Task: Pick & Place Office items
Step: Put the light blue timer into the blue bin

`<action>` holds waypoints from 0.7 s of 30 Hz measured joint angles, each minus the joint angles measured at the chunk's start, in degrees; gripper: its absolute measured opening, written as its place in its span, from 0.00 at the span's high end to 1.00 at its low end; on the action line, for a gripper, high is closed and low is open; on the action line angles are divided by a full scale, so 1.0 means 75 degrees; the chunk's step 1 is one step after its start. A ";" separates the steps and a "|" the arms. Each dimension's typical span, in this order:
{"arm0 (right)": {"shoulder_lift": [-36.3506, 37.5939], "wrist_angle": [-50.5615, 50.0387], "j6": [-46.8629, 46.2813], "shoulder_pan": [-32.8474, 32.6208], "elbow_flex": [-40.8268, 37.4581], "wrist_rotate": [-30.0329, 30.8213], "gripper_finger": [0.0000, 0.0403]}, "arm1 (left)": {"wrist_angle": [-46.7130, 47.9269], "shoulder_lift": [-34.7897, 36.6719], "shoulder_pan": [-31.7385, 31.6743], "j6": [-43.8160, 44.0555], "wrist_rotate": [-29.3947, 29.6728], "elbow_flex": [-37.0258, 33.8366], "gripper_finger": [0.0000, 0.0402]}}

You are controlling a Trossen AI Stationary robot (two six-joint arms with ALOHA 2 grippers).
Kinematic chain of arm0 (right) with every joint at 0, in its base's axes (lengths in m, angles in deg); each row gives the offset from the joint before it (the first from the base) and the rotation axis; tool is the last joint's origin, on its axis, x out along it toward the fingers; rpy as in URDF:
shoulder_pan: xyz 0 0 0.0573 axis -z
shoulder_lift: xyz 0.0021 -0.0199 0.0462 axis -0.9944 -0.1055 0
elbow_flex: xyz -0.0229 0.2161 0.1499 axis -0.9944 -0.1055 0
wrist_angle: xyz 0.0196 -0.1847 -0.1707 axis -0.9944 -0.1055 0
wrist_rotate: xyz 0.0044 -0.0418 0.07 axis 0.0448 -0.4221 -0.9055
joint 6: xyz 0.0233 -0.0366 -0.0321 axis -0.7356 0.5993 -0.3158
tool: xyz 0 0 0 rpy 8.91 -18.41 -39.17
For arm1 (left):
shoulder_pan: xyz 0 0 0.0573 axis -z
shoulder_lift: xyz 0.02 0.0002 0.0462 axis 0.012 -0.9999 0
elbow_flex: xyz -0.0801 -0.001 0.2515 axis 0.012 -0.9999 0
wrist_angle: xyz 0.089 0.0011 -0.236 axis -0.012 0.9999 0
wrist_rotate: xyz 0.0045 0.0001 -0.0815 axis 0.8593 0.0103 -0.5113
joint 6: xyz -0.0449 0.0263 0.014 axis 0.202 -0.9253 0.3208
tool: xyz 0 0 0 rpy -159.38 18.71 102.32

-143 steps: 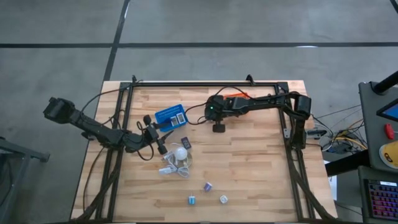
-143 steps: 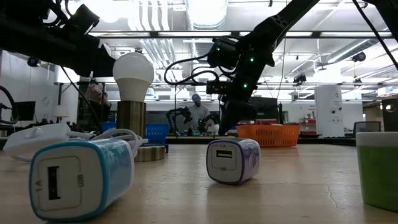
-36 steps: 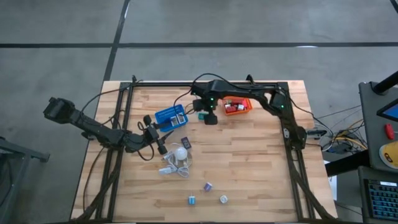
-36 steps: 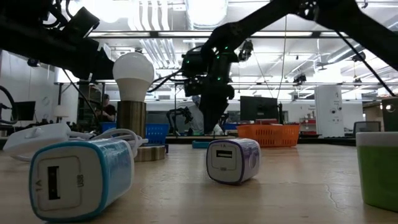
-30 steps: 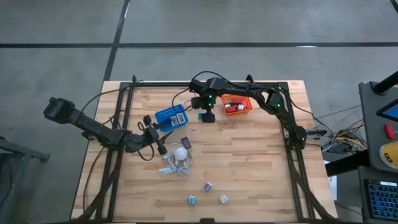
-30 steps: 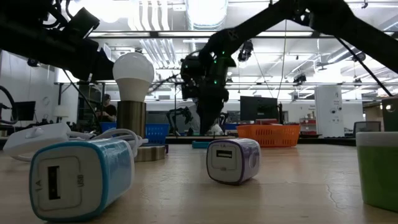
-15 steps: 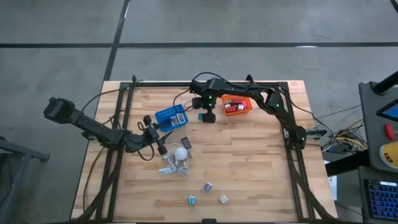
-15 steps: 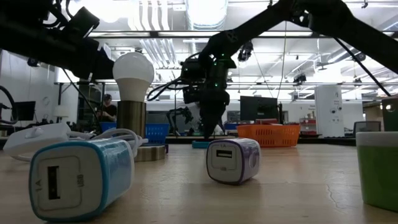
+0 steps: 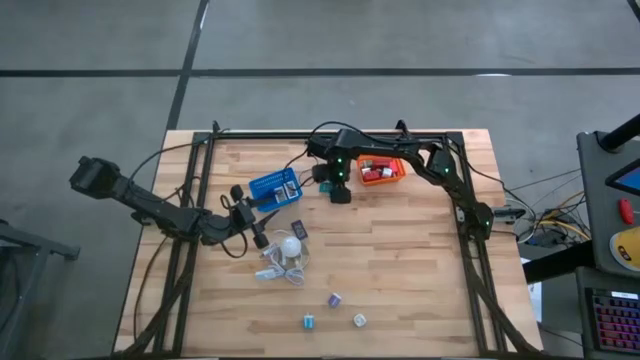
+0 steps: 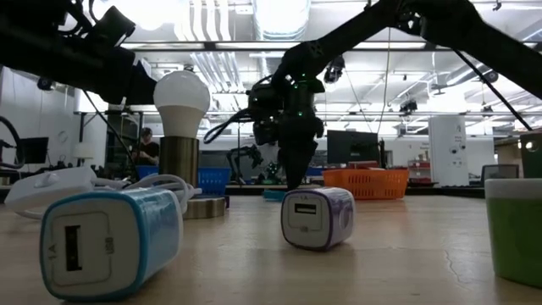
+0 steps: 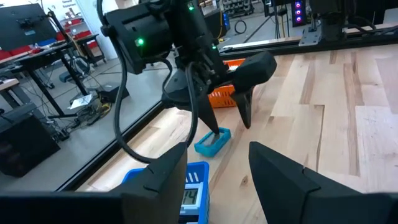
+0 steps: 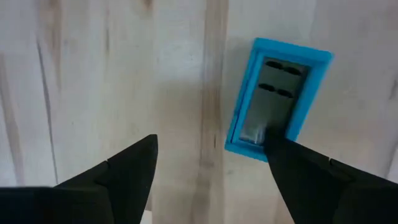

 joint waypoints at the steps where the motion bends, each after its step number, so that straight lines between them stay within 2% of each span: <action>1: 0.0005 0.0013 0.0114 0.0010 -0.0039 0.0020 0.28 | 0.0000 0.0000 0.0000 0.0000 -0.0003 0.0000 0.56; 7: 0.0020 0.0072 0.0103 -0.0004 -0.0054 0.0244 0.31 | -0.0009 0.0000 0.0000 0.0001 -0.0020 0.0000 0.56; 11: 0.0021 -0.0037 0.0210 -0.0042 -0.0054 0.0753 0.33 | -0.0014 0.0000 0.0000 0.0003 -0.0020 0.0000 0.56; 18: 0.0033 -0.1603 0.0210 0.0029 -0.0081 -0.0339 0.40 | -0.0015 0.0000 0.0000 0.0003 -0.0020 0.0000 0.56; 21: 0.0041 -0.1859 0.0121 0.0031 -0.0098 -0.0413 0.44 | -0.0020 0.0000 0.0000 0.0003 -0.0020 0.0000 0.56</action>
